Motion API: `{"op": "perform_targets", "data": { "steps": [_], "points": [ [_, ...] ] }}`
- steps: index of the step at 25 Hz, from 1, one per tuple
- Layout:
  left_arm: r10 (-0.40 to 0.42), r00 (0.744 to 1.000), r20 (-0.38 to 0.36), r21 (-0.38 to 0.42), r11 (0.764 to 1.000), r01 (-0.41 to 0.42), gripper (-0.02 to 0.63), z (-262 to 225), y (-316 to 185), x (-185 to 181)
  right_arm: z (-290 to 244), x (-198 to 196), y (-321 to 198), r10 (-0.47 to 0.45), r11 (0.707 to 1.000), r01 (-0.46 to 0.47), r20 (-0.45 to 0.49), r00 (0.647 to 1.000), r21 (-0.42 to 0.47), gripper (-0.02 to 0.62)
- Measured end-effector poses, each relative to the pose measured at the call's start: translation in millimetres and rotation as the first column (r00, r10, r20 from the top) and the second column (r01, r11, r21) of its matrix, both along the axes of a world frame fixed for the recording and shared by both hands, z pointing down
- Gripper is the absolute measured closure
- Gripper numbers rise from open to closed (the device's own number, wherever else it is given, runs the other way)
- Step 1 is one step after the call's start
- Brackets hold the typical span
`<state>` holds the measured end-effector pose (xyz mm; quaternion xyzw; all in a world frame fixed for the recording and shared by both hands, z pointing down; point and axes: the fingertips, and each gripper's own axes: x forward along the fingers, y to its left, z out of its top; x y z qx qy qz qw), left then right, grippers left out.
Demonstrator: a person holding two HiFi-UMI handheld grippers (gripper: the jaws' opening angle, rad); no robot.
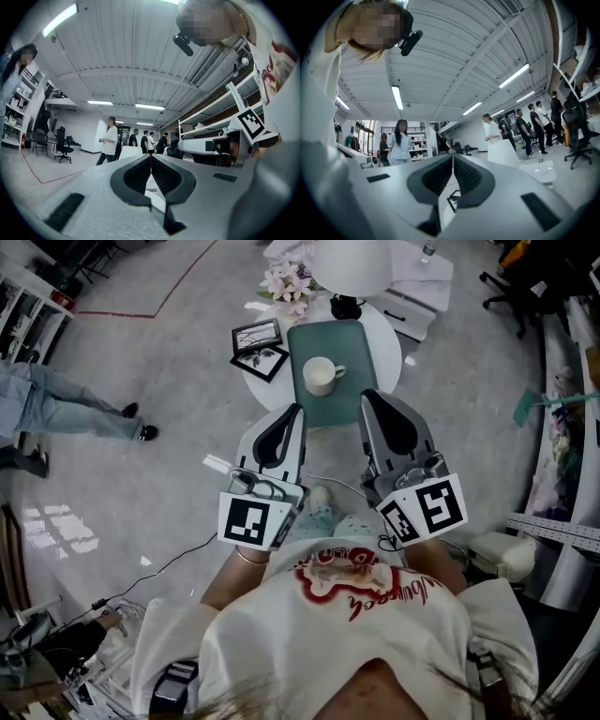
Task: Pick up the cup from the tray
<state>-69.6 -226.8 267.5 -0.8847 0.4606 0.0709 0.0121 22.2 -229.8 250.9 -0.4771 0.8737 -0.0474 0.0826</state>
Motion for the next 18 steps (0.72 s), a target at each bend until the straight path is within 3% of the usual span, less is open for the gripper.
{"op": "perform_targets", "data": {
  "steps": [6,10,14,18],
  "points": [
    [-0.023,0.999,0.026,-0.049,0.998,0.024,0.591,25,-40,2,31,15,-44,0.027,0.999,-0.028,-0.017,0.999,-0.025,0.565],
    [-0.025,1.0,0.0,-0.082,0.996,0.025,0.591,39,-53,5,74,27,-76,0.066,0.997,-0.071,-0.095,0.993,-0.044,0.565],
    [-0.035,0.999,-0.025,-0.097,0.995,0.033,0.591,55,-60,6,172,27,-109,0.024,0.978,-0.069,-0.224,0.974,-0.195,0.564],
    [-0.028,1.0,-0.01,-0.15,0.988,0.026,0.591,90,-62,4,270,25,-144,-0.044,0.947,-0.088,-0.395,0.918,-0.31,0.561]
  ]
}}
